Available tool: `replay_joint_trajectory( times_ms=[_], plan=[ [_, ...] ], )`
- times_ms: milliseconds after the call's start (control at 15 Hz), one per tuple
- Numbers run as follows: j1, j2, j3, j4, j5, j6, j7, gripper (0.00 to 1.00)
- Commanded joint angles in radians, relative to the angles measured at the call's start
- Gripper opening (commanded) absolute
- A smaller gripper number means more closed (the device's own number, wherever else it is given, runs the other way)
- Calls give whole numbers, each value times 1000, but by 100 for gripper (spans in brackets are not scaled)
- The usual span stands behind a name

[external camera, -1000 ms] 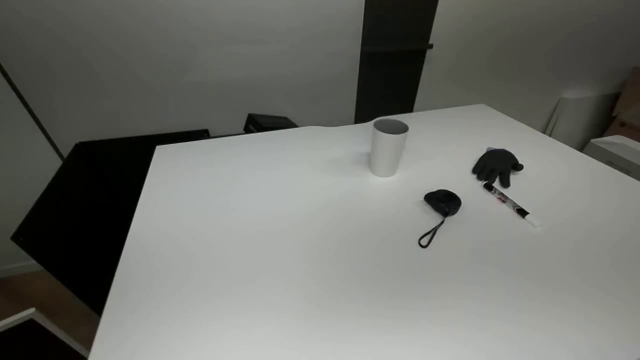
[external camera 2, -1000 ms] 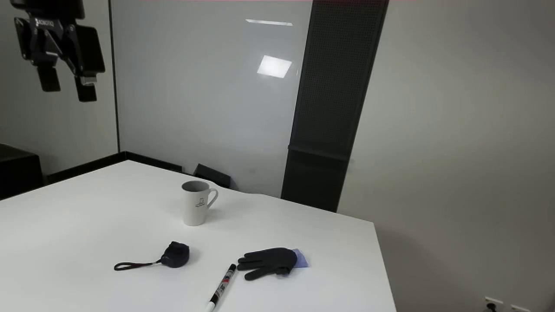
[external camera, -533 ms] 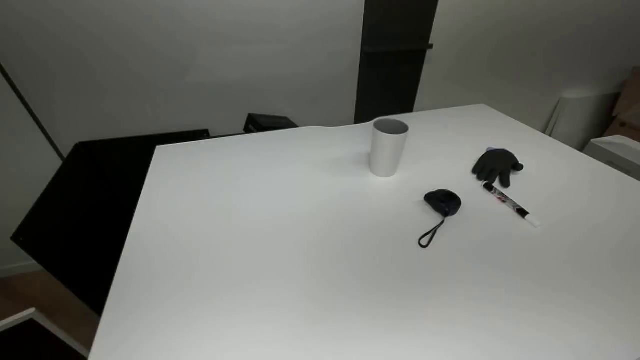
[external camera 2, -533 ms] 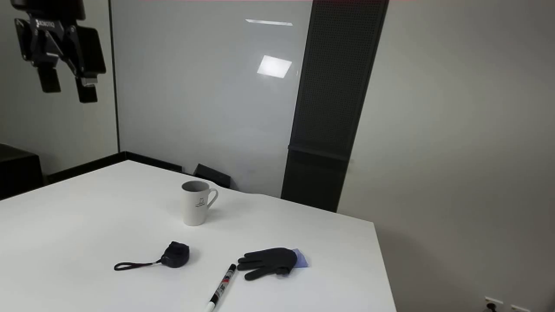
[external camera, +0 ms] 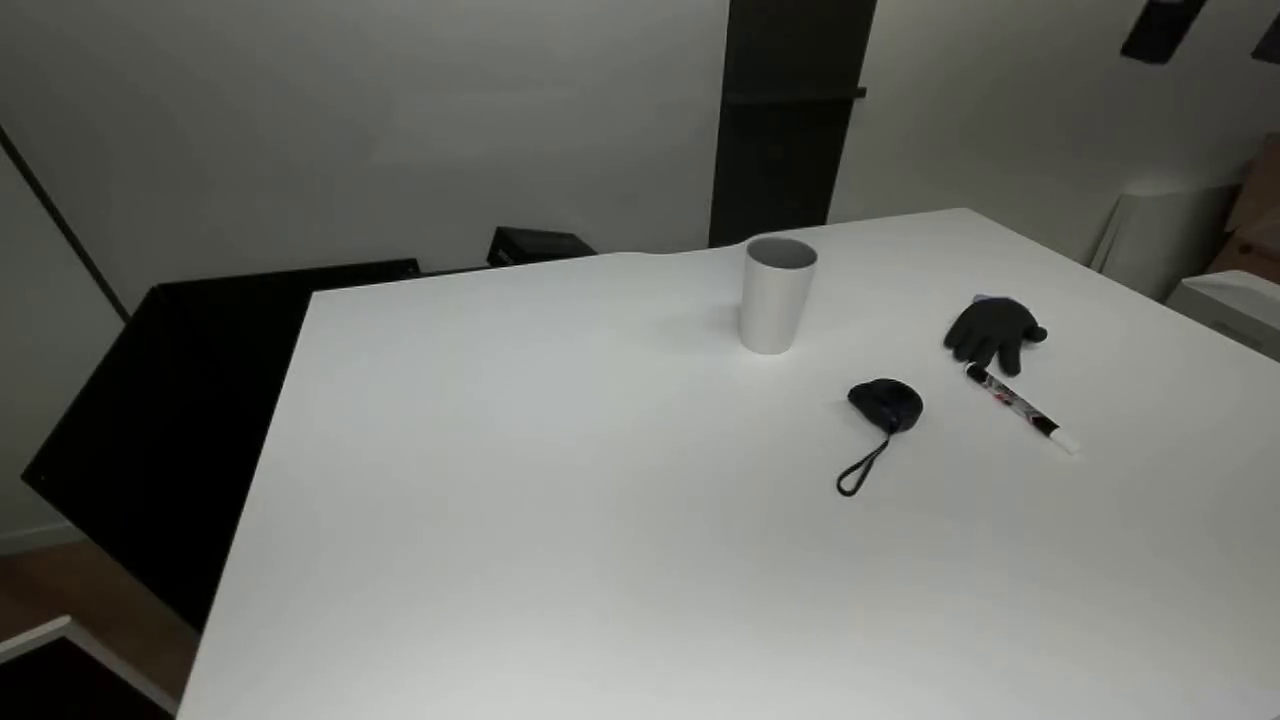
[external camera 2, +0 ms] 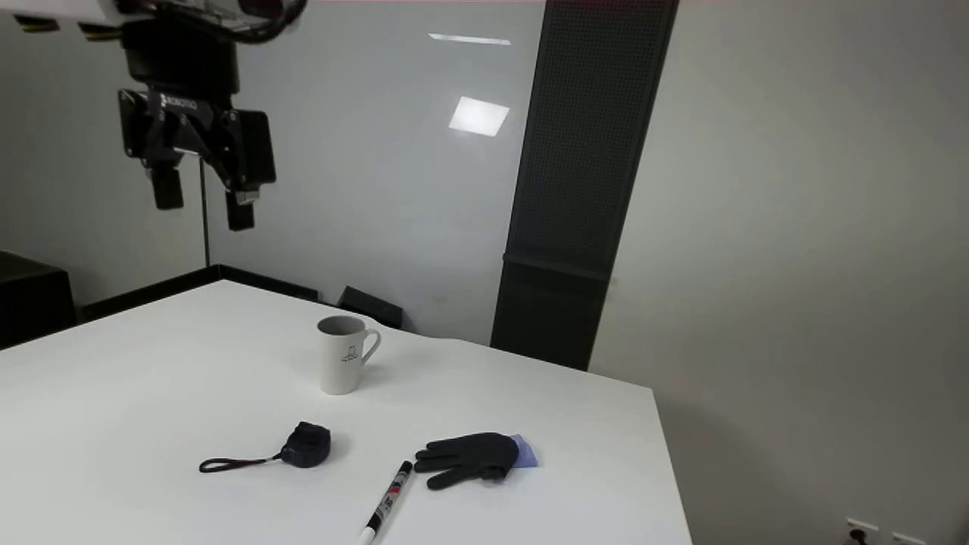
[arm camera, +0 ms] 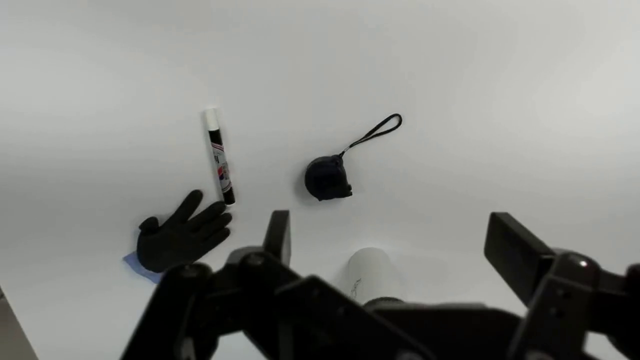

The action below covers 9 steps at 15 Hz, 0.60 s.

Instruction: Pick up the pen and put it in the mug cup

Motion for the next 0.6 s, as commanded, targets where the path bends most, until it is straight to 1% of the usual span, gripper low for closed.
replay_joint_trajectory(
  times_ms=[0, 133, 267, 533],
  plan=[
    [-32, 74, -67, 23, -5, 46, -66, 100],
    [-46, 114, -104, 29, 4, 77, -130, 100],
    [-61, 160, -129, 42, -16, 102, -184, 100],
    [-86, 237, -164, 52, -3, 162, -224, 100]
  ],
)
